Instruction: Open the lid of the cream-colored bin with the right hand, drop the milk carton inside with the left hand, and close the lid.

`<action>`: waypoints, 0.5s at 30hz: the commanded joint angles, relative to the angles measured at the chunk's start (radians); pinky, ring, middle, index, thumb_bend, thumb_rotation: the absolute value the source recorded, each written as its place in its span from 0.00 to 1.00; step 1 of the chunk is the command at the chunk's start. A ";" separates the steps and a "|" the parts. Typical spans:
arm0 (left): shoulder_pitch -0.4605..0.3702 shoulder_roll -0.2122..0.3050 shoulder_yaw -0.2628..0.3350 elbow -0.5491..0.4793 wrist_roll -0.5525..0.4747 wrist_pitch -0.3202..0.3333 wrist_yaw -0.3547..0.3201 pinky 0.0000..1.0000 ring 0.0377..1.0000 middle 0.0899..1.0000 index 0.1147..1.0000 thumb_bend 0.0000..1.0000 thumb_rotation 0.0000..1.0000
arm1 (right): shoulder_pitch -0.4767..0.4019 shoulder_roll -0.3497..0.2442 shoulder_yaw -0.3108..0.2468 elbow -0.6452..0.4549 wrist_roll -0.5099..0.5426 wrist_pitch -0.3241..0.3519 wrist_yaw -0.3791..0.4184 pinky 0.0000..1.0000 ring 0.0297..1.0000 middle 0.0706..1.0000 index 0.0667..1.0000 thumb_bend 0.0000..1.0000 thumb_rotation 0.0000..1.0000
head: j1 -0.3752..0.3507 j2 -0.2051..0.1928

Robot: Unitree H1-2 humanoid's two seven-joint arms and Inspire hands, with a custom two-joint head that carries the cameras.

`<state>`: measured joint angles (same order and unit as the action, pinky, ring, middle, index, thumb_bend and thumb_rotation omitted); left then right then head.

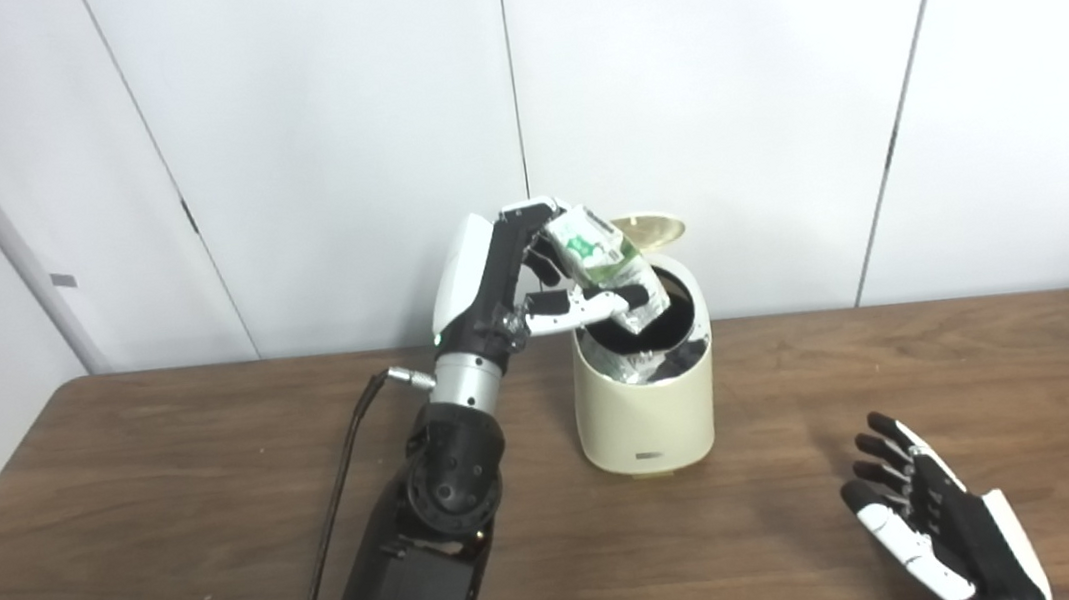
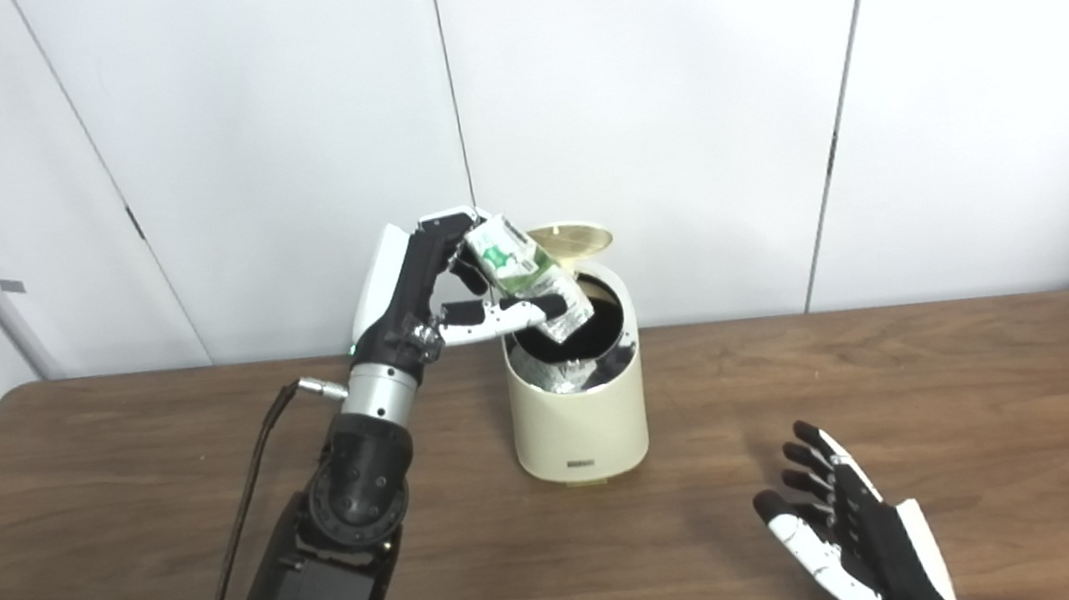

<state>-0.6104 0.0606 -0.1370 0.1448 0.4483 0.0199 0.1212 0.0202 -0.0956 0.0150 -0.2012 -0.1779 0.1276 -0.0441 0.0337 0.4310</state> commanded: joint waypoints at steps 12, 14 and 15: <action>-0.055 -0.018 0.000 0.015 0.016 -0.094 0.061 0.38 0.41 0.46 0.42 0.50 0.00 | -0.020 0.013 0.012 -0.016 -0.003 -0.015 0.007 0.73 0.82 0.86 0.89 0.52 0.65 | -0.004 0.004; -0.052 -0.019 -0.002 0.019 0.021 -0.100 0.065 0.38 0.41 0.47 0.42 0.50 0.00 | -0.020 0.013 0.012 -0.015 -0.007 -0.017 0.004 0.72 0.82 0.85 0.89 0.54 0.66 | -0.004 0.005; -0.051 -0.019 -0.002 0.021 0.021 -0.103 0.067 0.38 0.41 0.47 0.42 0.50 0.00 | -0.021 0.013 0.012 -0.015 -0.009 -0.018 0.004 0.72 0.82 0.85 0.89 0.54 0.66 | -0.004 0.005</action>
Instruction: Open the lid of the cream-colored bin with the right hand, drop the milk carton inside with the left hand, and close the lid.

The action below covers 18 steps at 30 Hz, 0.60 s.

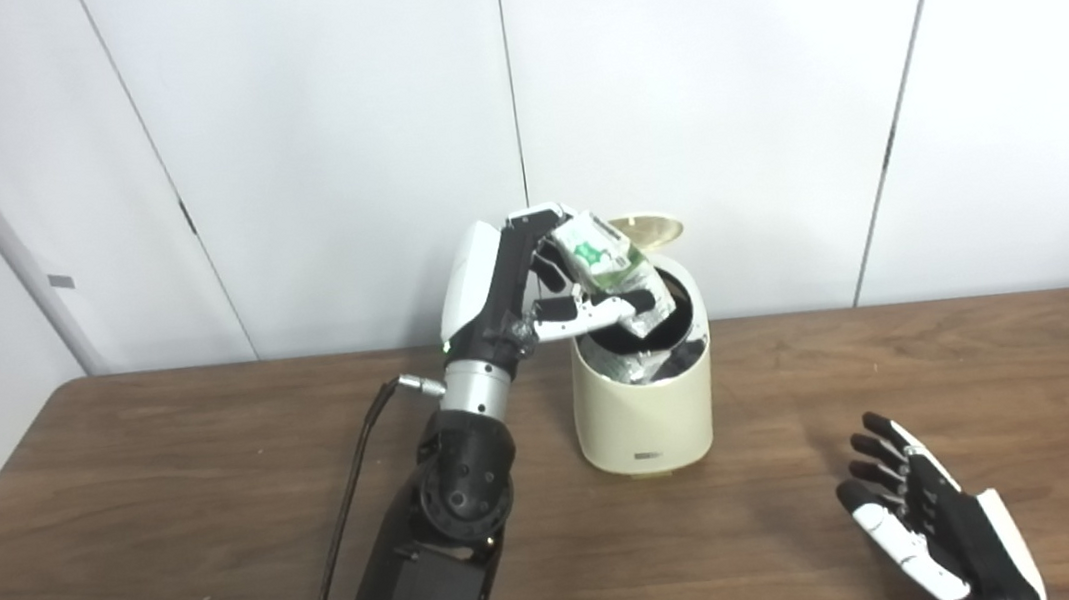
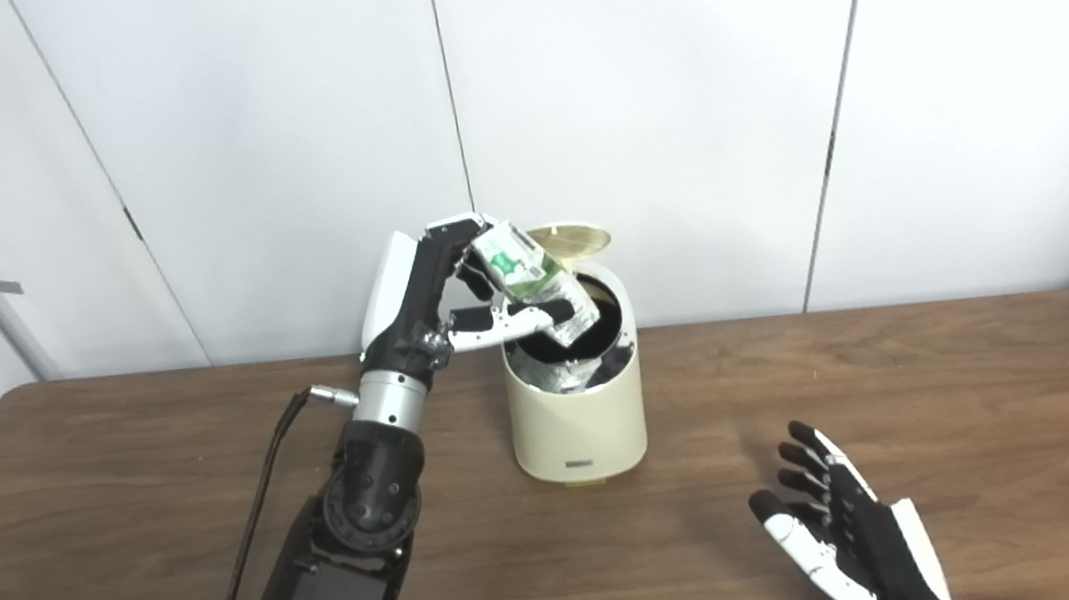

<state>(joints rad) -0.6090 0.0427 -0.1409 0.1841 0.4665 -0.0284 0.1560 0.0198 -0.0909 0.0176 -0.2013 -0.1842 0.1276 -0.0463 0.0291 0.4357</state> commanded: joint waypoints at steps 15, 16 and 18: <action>-0.045 0.016 -0.027 0.106 0.114 -0.238 0.183 0.34 0.37 0.46 0.43 0.50 0.00 | -0.026 0.021 0.015 -0.029 -0.013 -0.005 0.002 0.69 0.80 0.84 0.89 0.54 0.67 | -0.013 0.002; -0.047 0.022 -0.033 0.124 0.134 -0.267 0.208 0.34 0.37 0.46 0.43 0.50 0.00 | -0.027 0.022 0.017 -0.028 -0.018 -0.008 0.001 0.69 0.80 0.84 0.89 0.54 0.67 | -0.016 0.002; -0.053 0.035 -0.046 0.167 0.174 -0.333 0.269 0.35 0.37 0.46 0.44 0.49 0.00 | -0.026 0.023 0.019 -0.031 -0.020 -0.005 0.002 0.68 0.80 0.84 0.88 0.55 0.68 | -0.020 0.000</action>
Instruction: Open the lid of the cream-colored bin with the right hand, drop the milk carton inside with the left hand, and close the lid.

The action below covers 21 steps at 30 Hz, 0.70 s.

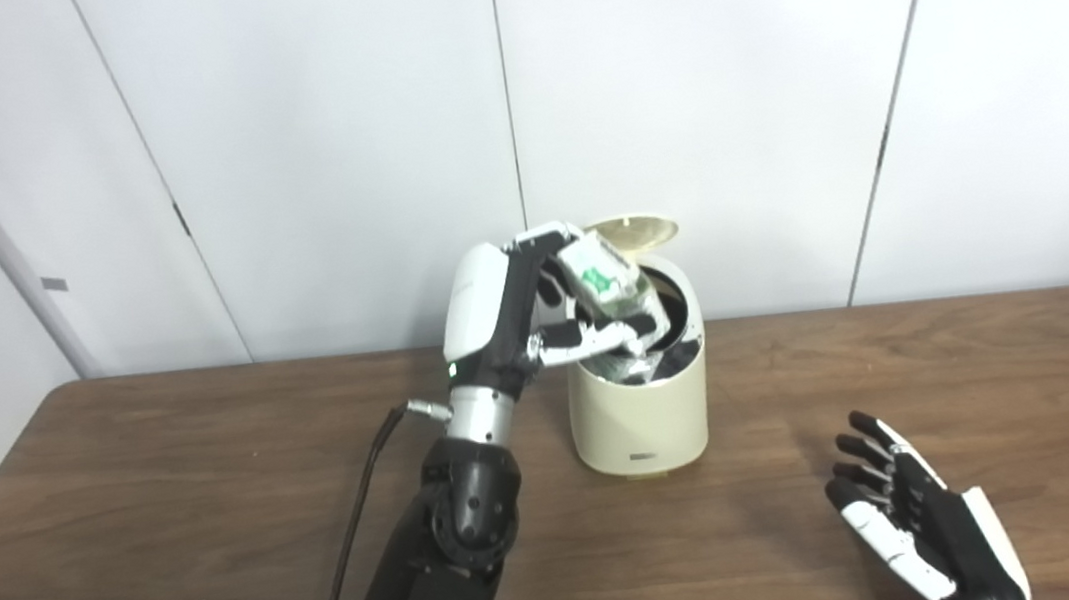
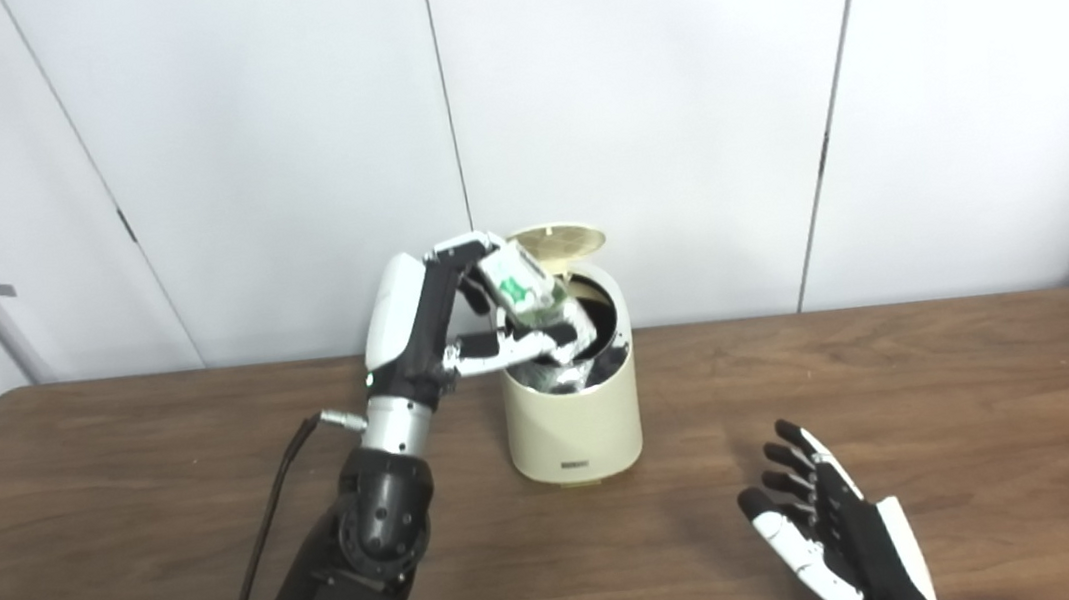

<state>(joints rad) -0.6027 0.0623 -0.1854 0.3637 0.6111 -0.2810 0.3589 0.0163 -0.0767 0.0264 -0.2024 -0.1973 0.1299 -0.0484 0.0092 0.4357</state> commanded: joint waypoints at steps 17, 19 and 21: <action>-0.103 0.073 -0.129 0.117 0.122 -0.188 0.351 0.37 0.40 0.47 0.41 0.48 0.00 | -0.027 0.019 0.013 -0.053 -0.019 0.021 0.005 0.66 0.78 0.82 0.82 0.52 0.64 | -0.010 -0.006; -0.102 0.073 -0.132 0.116 0.111 -0.188 0.344 0.37 0.40 0.47 0.42 0.48 0.00 | -0.028 0.020 0.012 -0.053 -0.017 0.022 0.004 0.66 0.78 0.82 0.83 0.52 0.65 | -0.009 -0.007; -0.102 0.074 -0.134 0.117 0.100 -0.188 0.338 0.36 0.39 0.46 0.42 0.48 0.00 | -0.028 0.021 0.011 -0.052 -0.015 0.019 0.004 0.66 0.78 0.82 0.83 0.53 0.65 | -0.010 -0.007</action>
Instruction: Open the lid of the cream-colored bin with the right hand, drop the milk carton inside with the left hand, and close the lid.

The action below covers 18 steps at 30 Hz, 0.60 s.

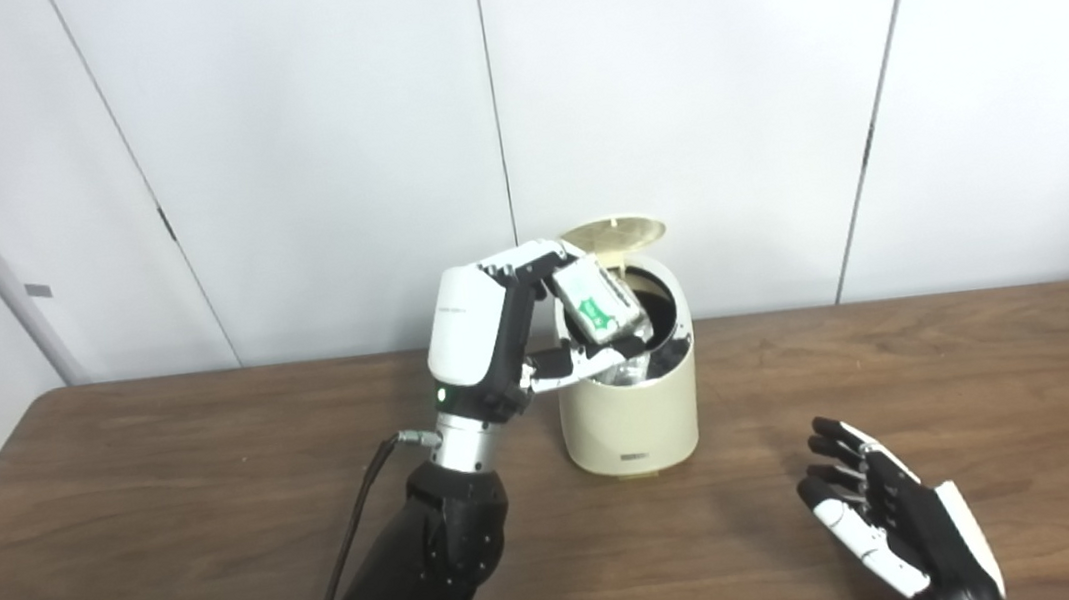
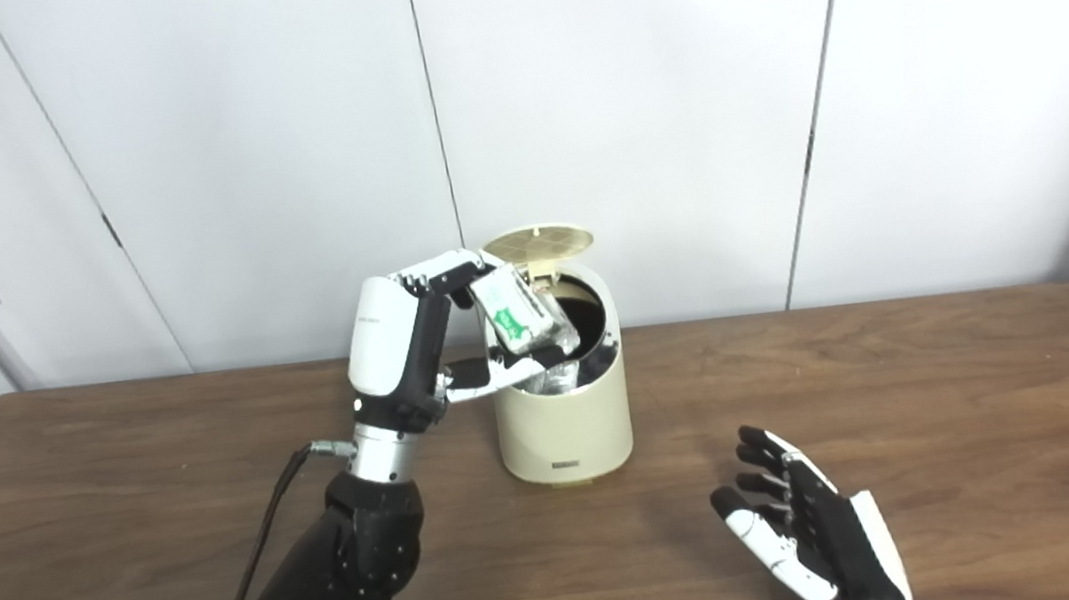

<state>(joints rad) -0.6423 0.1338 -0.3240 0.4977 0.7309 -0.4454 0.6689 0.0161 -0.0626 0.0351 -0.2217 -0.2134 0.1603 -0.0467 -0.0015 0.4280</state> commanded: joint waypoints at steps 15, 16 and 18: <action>-0.108 0.021 -0.044 0.075 -0.023 -0.024 0.087 0.36 0.39 0.47 0.42 0.48 0.00 | -0.034 0.019 0.001 -0.032 0.006 -0.012 -0.002 0.66 0.78 0.81 0.83 0.53 0.65 | -0.004 -0.003; -0.112 0.025 -0.052 0.085 -0.027 -0.024 0.094 0.36 0.39 0.47 0.42 0.48 0.00 | -0.035 0.020 0.000 -0.032 0.007 -0.013 -0.003 0.66 0.78 0.81 0.83 0.53 0.65 | -0.004 -0.003; -0.119 0.030 -0.064 0.102 -0.028 -0.024 0.110 0.36 0.39 0.47 0.42 0.48 0.00 | -0.036 0.020 -0.001 -0.031 0.005 -0.012 -0.004 0.66 0.78 0.81 0.83 0.53 0.65 | -0.004 -0.003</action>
<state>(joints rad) -0.6937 0.1506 -0.3881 0.6101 0.7122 -0.4477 0.7371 0.0125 -0.0487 0.0352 -0.2217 -0.2097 0.1609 -0.0467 -0.0046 0.4234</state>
